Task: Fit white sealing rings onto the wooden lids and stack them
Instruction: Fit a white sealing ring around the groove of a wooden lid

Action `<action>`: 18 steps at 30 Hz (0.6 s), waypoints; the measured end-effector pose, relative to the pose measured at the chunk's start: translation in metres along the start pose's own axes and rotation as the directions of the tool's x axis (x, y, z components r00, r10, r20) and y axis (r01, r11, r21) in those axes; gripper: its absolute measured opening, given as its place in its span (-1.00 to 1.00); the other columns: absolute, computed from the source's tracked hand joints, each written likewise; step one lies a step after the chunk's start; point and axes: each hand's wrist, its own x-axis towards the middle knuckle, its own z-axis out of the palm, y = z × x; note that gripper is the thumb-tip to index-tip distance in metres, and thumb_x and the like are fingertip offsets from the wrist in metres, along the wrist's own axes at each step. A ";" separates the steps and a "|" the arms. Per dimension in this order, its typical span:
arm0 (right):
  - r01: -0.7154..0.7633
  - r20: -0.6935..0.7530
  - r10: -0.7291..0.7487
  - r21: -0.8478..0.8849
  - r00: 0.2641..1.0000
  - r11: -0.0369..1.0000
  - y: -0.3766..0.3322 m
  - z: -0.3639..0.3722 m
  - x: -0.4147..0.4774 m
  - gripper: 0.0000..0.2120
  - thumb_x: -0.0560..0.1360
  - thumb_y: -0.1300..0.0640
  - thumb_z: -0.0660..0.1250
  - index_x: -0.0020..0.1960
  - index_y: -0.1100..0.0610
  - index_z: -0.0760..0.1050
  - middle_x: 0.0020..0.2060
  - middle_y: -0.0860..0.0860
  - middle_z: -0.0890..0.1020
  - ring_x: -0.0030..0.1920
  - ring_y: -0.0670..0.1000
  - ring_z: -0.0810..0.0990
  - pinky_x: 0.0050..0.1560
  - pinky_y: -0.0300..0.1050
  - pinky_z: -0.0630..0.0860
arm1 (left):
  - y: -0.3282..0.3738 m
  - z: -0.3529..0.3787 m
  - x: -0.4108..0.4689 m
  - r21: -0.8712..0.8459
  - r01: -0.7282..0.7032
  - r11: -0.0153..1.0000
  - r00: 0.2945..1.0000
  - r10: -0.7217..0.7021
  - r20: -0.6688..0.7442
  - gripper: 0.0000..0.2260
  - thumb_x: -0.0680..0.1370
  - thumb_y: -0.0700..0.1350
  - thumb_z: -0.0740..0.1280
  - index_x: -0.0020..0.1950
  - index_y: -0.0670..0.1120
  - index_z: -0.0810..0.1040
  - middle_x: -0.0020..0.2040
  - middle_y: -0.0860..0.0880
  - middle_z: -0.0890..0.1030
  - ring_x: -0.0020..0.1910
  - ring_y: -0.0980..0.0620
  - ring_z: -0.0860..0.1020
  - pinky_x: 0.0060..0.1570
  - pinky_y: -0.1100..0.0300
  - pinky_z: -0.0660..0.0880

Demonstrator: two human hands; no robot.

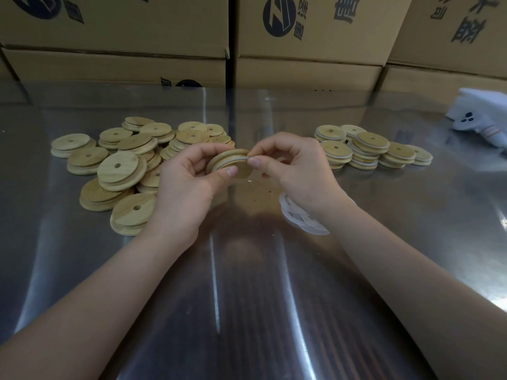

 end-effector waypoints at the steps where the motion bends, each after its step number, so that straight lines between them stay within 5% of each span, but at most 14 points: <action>1: -0.009 0.002 0.009 0.008 1.000 1.000 0.000 0.000 0.000 -0.80 0.44 0.22 0.46 -0.21 -0.08 0.61 -0.30 -0.17 0.63 -0.25 -0.12 0.59 -0.13 -0.01 0.61 | 0.000 0.000 0.000 0.000 -0.001 1.000 1.000 0.001 0.002 -0.75 0.47 -0.37 0.40 -0.01 -0.03 0.61 -0.05 -0.01 0.70 -0.01 0.07 0.66 0.02 0.18 0.61; 18: -0.094 -0.027 0.098 0.132 0.995 0.987 -0.004 0.004 -0.007 -0.88 0.46 0.24 0.46 -0.18 0.04 0.62 -0.19 0.08 0.64 -0.19 0.01 0.59 -0.09 0.07 0.59 | -0.011 -0.003 0.002 -0.222 0.140 0.965 0.990 -0.128 0.067 -0.79 0.50 -0.34 0.36 0.05 -0.08 0.61 -0.06 -0.04 0.71 -0.01 -0.02 0.69 -0.11 0.09 0.64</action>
